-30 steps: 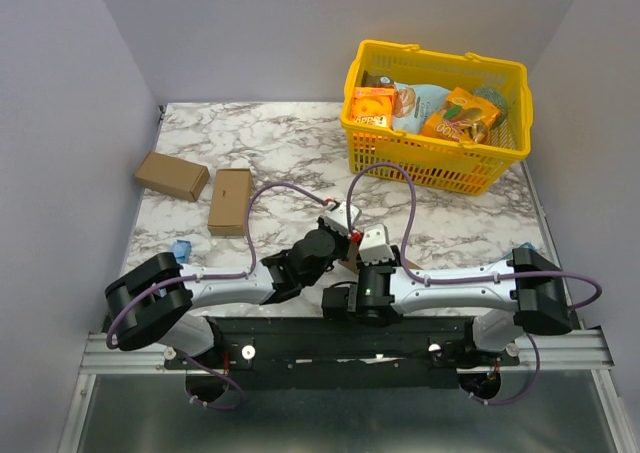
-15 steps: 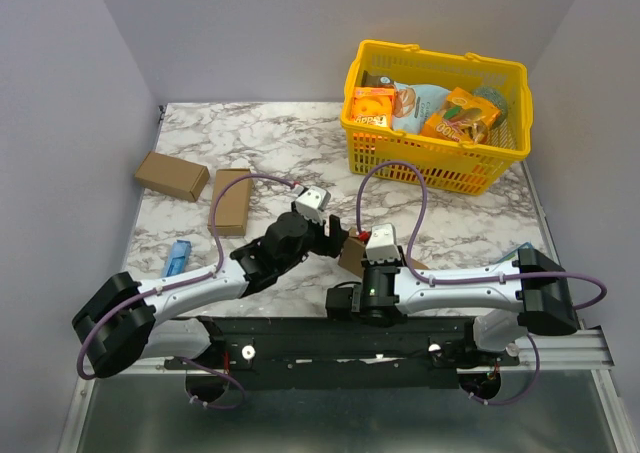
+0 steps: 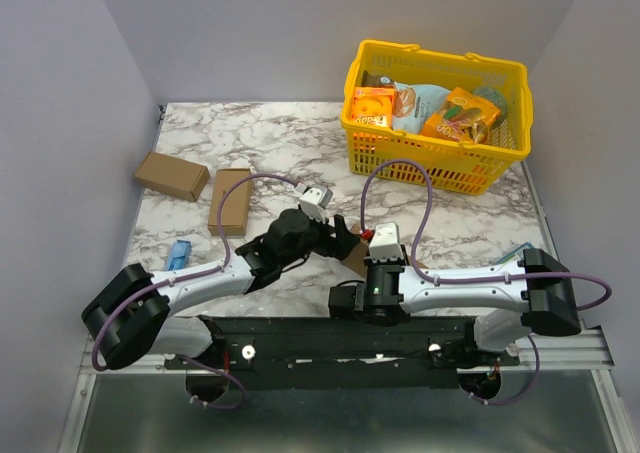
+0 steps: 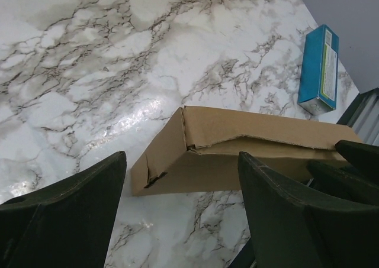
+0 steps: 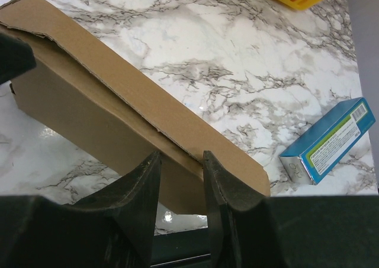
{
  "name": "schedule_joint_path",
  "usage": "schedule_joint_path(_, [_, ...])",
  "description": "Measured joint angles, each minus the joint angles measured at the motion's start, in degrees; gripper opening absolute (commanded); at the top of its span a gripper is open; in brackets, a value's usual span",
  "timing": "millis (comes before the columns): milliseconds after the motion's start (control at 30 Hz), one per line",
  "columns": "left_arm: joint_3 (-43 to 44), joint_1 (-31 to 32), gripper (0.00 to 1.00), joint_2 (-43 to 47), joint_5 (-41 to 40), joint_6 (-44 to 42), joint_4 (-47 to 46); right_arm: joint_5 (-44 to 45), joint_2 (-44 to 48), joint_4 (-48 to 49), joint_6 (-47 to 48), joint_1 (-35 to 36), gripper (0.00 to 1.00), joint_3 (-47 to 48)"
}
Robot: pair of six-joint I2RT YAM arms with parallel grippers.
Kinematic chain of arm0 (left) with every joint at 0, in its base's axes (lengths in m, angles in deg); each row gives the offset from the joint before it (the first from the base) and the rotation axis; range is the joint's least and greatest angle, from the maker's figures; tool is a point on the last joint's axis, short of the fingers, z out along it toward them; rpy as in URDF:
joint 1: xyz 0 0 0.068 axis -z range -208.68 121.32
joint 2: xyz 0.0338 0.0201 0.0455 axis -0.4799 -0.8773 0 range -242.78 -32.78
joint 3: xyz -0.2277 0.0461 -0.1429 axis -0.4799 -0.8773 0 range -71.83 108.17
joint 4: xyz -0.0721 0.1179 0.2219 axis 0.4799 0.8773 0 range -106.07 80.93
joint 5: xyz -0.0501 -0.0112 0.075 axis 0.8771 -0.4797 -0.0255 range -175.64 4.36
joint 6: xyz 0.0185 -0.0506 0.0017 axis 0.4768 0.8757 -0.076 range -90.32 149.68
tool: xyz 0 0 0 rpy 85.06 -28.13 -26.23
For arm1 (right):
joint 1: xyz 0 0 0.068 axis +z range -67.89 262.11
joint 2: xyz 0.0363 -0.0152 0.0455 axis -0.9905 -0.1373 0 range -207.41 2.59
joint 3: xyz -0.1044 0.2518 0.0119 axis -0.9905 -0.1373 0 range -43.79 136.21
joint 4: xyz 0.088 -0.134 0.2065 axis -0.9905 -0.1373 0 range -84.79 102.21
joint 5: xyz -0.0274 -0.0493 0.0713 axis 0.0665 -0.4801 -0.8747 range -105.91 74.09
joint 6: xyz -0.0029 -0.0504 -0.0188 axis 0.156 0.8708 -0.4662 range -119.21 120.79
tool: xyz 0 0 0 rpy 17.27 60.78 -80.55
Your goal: Fold the paper box
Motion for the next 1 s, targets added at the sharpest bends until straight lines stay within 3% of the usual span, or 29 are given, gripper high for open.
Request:
schedule_joint_path(200, [0.0, -0.1, 0.78, -2.1, 1.8, 0.7, -1.8, 0.0, 0.0, 0.0, 0.0, 0.0, 0.41, 0.0])
schedule_joint_path(667, [-0.6, -3.5, 0.82, 1.9, 7.0, 4.5, -6.0, 0.0, 0.6, 0.0, 0.2, 0.0, 0.41, -0.5])
schedule_joint_path(867, [1.4, -4.8, 0.81, -1.7, 8.8, 6.4, -7.6, 0.0, 0.6, 0.0, 0.4, 0.0, 0.41, -0.5])
schedule_joint_path(1000, [2.6, -4.8, 0.73, -5.8, 9.7, 7.0, -8.4, 0.0, 0.6, 0.0, 0.4, 0.0, 0.41, -0.5])
